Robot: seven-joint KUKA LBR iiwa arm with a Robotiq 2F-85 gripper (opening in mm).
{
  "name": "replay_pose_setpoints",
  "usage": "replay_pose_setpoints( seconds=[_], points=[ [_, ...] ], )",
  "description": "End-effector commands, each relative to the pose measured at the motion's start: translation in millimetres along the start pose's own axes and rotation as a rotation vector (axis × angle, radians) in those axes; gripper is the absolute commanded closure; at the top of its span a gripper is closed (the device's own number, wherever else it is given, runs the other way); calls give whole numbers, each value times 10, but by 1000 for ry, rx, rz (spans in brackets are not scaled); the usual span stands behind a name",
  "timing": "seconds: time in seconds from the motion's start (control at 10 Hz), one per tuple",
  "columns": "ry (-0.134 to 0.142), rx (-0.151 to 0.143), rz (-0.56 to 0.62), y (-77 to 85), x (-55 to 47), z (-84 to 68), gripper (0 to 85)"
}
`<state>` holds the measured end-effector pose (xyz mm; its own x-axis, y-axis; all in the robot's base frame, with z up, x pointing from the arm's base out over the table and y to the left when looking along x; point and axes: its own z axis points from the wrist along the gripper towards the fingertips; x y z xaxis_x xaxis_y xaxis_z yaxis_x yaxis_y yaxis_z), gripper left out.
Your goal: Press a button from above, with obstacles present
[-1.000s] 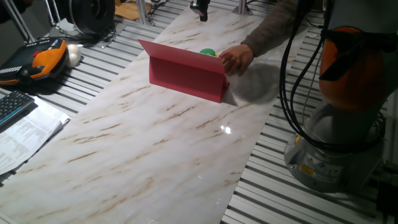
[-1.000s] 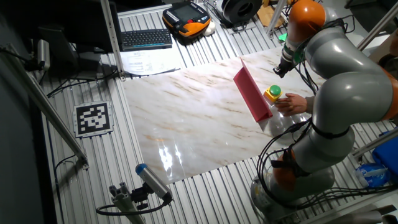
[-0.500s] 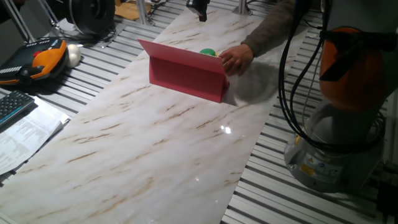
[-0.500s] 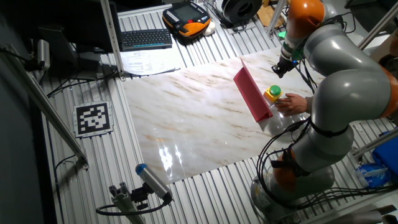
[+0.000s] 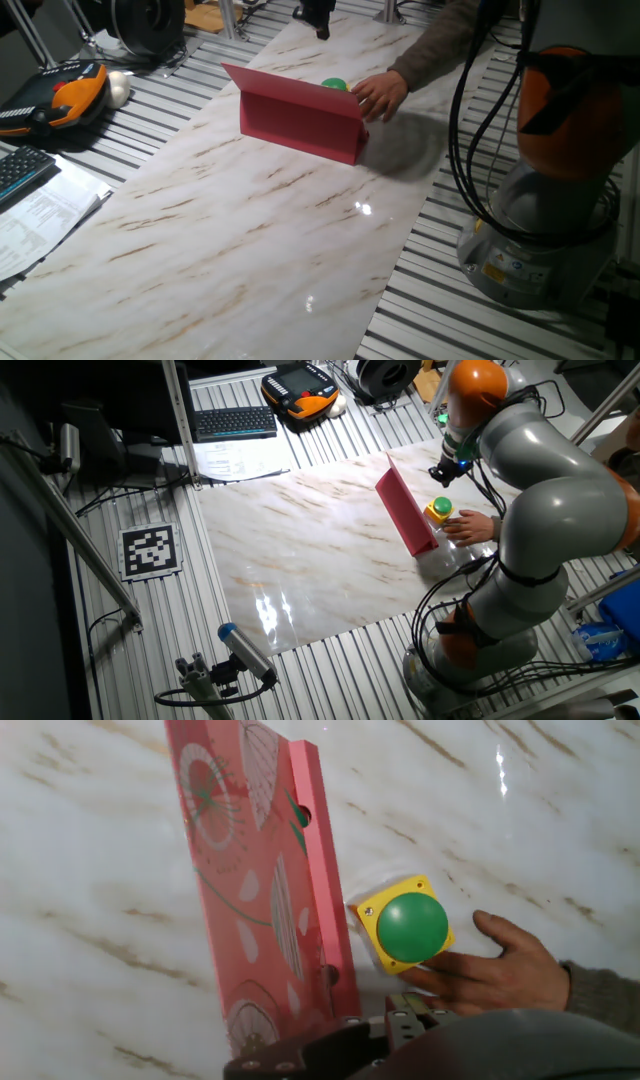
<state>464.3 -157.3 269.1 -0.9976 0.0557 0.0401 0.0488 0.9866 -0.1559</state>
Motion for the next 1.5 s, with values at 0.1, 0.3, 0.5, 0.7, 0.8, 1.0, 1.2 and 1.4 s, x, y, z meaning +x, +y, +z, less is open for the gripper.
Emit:
replay_pose_setpoints(
  seconds=[0.1, 0.3, 0.5, 0.7, 0.8, 1.0, 1.2, 1.4],
  points=[
    [-8, -25, -95, 0, 0, -1, 850],
    [-49, -12, -160, 0, 0, -1, 850],
    [-25, -54, -132, 0, 0, -1, 850],
    [-3, -50, -88, 30, -9, -16, 850],
    [9, -48, -66, 222, -58, -97, 850],
    [7, -48, -24, 512, -80, -142, 850],
    [8, -53, 23, 759, -74, -128, 850],
    [0, -58, 66, 953, -41, -70, 850]
  ],
)
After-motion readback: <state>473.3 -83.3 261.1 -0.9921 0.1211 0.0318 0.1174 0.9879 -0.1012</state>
